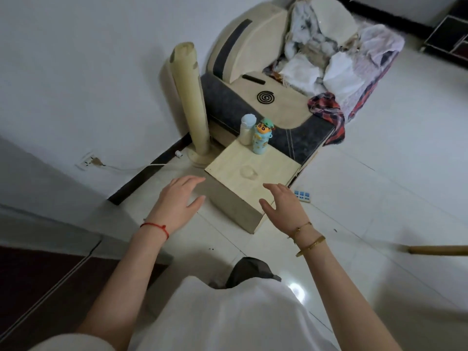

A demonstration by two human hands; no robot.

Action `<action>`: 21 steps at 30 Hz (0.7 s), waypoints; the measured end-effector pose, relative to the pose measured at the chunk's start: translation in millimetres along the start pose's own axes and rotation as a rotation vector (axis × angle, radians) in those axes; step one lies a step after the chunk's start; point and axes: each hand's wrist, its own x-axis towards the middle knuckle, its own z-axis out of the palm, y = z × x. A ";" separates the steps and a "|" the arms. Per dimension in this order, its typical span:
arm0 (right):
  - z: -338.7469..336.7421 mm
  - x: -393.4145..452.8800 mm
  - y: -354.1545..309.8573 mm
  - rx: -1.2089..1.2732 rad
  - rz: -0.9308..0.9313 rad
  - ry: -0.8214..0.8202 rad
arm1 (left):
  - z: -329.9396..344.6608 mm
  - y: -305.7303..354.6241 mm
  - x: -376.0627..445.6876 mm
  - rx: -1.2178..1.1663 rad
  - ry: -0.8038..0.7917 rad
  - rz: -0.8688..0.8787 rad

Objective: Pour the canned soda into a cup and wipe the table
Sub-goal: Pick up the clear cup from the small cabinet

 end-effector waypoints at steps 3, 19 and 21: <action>0.1 9.4 11.1 0.058 0.097 0.008 | 6.6 -3.3 35.1 -0.009 -0.034 0.052; 0.7 123.8 92.9 0.350 0.472 0.070 | 66.1 -3.1 202.8 -0.242 -0.201 -0.076; 4.4 138.4 99.9 0.374 0.494 0.048 | 77.0 -5.1 217.9 -0.262 -0.231 -0.110</action>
